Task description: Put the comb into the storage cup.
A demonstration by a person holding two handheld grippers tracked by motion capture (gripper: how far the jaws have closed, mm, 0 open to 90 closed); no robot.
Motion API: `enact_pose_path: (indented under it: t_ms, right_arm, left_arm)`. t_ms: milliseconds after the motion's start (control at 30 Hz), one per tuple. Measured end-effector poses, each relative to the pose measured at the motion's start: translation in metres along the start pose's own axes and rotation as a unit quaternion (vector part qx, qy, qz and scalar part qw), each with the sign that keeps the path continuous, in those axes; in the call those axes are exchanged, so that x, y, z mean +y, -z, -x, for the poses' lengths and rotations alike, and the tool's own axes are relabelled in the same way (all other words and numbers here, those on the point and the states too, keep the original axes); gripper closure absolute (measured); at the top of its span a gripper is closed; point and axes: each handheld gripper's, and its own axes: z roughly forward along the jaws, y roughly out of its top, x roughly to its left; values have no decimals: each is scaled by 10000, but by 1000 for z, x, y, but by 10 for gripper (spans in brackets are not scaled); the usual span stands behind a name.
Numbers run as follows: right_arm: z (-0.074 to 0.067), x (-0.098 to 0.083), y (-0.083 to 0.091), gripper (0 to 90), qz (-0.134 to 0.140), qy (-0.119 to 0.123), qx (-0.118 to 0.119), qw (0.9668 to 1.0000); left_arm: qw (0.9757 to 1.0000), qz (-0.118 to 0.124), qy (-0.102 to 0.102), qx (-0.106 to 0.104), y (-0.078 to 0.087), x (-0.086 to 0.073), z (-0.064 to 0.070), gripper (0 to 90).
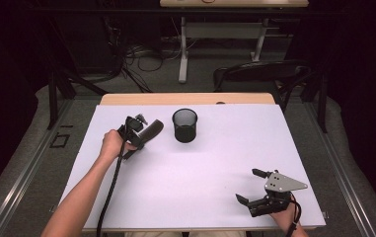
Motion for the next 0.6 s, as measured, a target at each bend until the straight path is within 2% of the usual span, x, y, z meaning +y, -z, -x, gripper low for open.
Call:
enact_pose_path:
  t_ms: [133, 367, 567, 600]
  right_arm:
    - [0, 0, 0, 0, 2, 5, 6, 10000]
    - [0, 0, 1, 0, -1, 7, 1, 10000]
    - [0, 0, 1, 0, 3, 5, -12, 10000]
    - [0, 0, 1, 0, 8, 5, -9, 10000]
  left_arm:
    - [9999, 24, 140, -41, 0, -1, 0, 721]
    - [9998, 47, 191, -7, 0, -1, 0, 725]
    - [9994, 290, 203, 27, 8, -4, 0, 725]
    - [9990, 391, 227, -15, 12, -6, -2, 725]
